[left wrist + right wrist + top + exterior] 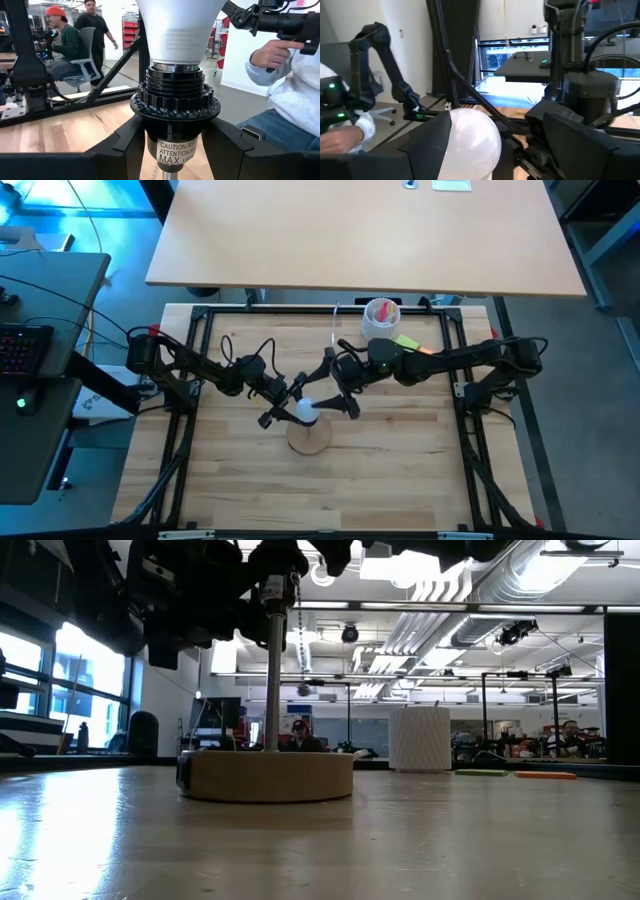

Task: Screw lightbulb
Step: Insert the light bulb into the lamp

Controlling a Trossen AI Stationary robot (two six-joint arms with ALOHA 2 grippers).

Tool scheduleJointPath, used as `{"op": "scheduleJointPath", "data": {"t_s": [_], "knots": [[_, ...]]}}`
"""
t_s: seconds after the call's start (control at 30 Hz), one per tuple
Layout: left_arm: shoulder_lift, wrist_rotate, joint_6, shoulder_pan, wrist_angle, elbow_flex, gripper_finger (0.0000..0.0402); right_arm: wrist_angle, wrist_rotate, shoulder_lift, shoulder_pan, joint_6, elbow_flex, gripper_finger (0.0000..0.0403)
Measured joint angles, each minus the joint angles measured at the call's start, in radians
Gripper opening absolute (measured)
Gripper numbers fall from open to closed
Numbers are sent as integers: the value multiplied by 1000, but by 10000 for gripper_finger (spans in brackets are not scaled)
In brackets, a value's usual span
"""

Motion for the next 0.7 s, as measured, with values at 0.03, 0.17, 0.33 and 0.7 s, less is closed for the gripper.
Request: {"op": "scheduleJointPath", "data": {"t_s": [0.03,0.17,0.33,0.7], "knots": [[0,0,-1,0,-1,0,159,-2,12,0,0,-1,0,314],[0,1,-8,0,0,0,159,-15,21,0,0,-6,0,314],[0,1,-18,0,1,0,159,-32,-13,-1,0,-14,0,314],[0,5,-36,0,4,0,159,-52,-76,3,8,-44,-4,314]]}}
